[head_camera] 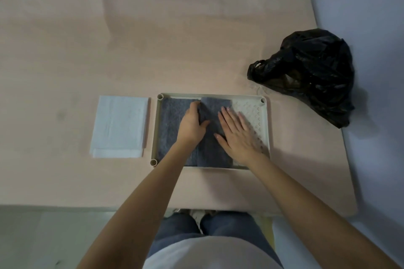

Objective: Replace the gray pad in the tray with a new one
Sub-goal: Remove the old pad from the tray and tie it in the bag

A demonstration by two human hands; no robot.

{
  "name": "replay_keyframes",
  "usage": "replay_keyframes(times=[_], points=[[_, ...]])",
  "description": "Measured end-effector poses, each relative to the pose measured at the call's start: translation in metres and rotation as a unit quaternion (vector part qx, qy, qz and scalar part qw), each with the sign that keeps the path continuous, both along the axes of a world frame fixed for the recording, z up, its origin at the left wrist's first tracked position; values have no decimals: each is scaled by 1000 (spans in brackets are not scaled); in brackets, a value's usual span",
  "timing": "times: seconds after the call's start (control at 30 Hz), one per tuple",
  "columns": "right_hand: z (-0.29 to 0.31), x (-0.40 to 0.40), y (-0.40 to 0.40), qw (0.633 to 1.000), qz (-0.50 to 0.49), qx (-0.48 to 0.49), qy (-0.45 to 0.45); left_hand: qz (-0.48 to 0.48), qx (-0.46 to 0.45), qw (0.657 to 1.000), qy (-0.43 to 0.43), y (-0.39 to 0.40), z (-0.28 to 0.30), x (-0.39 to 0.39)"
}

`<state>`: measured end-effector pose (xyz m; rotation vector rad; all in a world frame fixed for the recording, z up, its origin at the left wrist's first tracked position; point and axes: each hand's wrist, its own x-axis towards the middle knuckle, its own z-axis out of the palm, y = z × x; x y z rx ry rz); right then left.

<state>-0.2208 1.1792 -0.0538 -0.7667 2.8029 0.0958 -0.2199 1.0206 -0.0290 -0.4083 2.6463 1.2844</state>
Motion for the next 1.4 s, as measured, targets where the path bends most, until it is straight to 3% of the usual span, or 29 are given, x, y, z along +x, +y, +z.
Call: replay_keyframes(times=[0.1, 0.17, 0.27, 0.37, 0.77, 1.03, 1.4], points=[[-4, 0, 0, 1000, -4, 4, -2, -9, -24, 1000, -14, 3, 0, -1], [-7, -1, -1, 1000, -5, 6, -5, -38, -134, 990, -7, 6, 1, 2], [-10, -1, -1, 1000, -2, 14, -6, -136, -317, 936, 67, 11, -3, 2], [-10, -1, 1, 1000, 9, 20, 3, -247, -366, 892, 97, 12, -18, 1], [-7, 0, 6, 999, 23, 17, 20, -236, -376, 893, 68, 6, -35, 5], [-2, -15, -15, 998, 5, -53, 18, -224, -353, 904, 87, 6, -35, 6], [-16, -11, -23, 996, -70, -32, 36, -205, -354, 908, 87, 6, -36, 8]])
